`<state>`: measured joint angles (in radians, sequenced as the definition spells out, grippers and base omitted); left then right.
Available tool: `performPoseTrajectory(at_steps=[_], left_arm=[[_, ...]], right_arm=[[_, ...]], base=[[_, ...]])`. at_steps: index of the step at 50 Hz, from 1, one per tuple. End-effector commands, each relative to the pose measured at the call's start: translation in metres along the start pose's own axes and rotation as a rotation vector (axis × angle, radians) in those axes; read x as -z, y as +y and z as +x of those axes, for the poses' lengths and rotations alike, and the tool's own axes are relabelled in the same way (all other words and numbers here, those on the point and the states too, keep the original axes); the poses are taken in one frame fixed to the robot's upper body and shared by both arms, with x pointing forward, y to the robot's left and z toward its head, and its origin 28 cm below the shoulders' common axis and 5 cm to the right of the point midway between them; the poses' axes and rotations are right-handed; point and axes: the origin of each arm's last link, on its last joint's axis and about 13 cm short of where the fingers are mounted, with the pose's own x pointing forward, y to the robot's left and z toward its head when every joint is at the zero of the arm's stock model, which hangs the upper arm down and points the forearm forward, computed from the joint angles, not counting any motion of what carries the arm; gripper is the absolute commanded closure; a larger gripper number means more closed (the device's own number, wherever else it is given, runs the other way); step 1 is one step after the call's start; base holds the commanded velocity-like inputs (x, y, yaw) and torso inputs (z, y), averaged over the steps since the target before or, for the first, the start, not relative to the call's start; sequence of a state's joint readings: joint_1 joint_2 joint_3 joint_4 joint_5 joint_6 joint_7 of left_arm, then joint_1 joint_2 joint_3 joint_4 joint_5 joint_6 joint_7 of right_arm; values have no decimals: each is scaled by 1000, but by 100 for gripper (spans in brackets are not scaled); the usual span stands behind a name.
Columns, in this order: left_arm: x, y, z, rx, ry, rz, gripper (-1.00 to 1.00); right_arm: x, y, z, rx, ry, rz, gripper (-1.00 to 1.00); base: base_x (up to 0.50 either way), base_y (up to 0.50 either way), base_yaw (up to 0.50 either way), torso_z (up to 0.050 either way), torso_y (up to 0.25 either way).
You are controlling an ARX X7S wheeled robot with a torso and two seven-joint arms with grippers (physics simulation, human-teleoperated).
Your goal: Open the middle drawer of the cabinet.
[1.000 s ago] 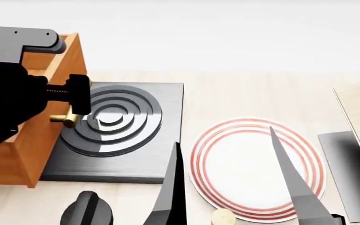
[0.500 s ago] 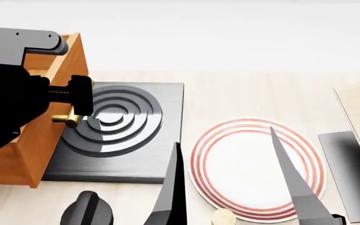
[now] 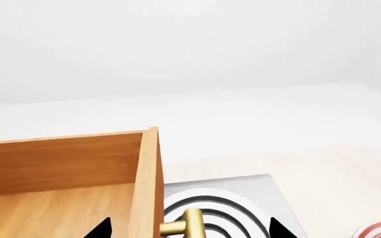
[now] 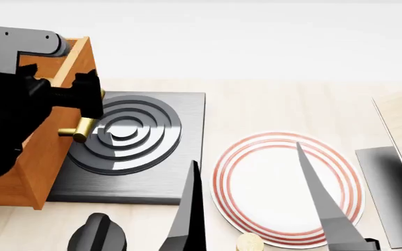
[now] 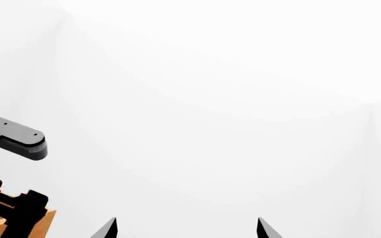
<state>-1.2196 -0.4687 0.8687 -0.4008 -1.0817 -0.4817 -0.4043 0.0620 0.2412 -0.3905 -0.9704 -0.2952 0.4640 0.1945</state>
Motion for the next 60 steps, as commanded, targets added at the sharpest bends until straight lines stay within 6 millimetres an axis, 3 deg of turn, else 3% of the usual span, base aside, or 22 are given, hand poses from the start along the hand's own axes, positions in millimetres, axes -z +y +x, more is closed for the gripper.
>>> performPoseTrajectory(at_steps=[1,8,25,42,60], left_arm=[[2,0,-12,-62,-178,59,-100],[5,1,-18,-104,-236,-1,-100],[24,-4,-68,-147,-486,11,-100],[47,-6,-103,-194,-695,25,-100],[78,-6,-123,-237,-809,12,-100]], right_arm=[[1,1,0,-2,0,-1,-100],[1,1,0,-1,-1,-1,-100],[3,3,1,-1,3,6,-100],[4,3,1,14,-6,5,-100],[5,4,0,18,-9,2,-100]], base=[[0,0,0,0,0],[0,0,0,0,0],[0,0,0,0,0],[0,0,0,0,0],[0,0,0,0,0]])
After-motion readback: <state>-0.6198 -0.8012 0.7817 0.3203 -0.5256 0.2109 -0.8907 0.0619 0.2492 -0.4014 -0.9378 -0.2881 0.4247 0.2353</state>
